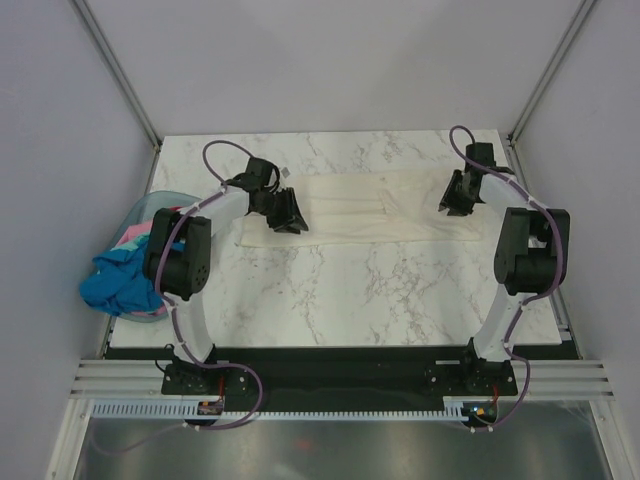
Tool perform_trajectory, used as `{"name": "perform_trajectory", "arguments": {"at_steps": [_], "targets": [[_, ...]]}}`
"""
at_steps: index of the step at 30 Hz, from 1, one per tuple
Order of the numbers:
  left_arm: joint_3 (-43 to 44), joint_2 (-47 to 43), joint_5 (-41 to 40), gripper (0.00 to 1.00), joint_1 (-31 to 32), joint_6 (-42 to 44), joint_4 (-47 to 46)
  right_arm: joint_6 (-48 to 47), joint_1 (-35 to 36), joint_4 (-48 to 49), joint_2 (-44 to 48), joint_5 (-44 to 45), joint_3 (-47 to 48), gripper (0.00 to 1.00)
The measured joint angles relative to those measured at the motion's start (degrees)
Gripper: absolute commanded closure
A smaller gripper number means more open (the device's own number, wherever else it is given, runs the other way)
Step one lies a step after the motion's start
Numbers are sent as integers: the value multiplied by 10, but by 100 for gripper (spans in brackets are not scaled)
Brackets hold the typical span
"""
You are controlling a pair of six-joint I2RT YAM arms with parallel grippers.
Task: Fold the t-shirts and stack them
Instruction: Fold the tshirt
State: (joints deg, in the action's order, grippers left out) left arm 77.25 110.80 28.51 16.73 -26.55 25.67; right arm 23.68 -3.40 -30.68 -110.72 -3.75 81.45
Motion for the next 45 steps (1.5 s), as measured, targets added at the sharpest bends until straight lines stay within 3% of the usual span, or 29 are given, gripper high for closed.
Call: {"name": "perform_trajectory", "arguments": {"at_steps": [8,19,26,30,34,39,43,45], "targets": [[-27,26,-76,63,0,-4,20,-4,-12,-12,0,64,-58,67],[-222,-128,-151,62,34,-58,-33,3,-36,-2,92,133,-187,69],[-264,-202,-154,54,40,-71,-3,-1,-45,-38,125,154,-198,65],[-196,-212,-114,54,45,-71,-7,-14,-50,-45,168,108,-168,60],[-45,-165,-78,53,73,-71,-29,-33,-51,-5,173,31,-112,58],[144,-39,-42,53,110,-71,-77,-74,-50,43,82,-55,-11,57],[236,61,-23,53,128,-71,-83,-105,-50,50,-3,-95,47,55],[262,103,-23,53,135,-71,-82,-121,-50,49,-36,-110,66,63]]}}
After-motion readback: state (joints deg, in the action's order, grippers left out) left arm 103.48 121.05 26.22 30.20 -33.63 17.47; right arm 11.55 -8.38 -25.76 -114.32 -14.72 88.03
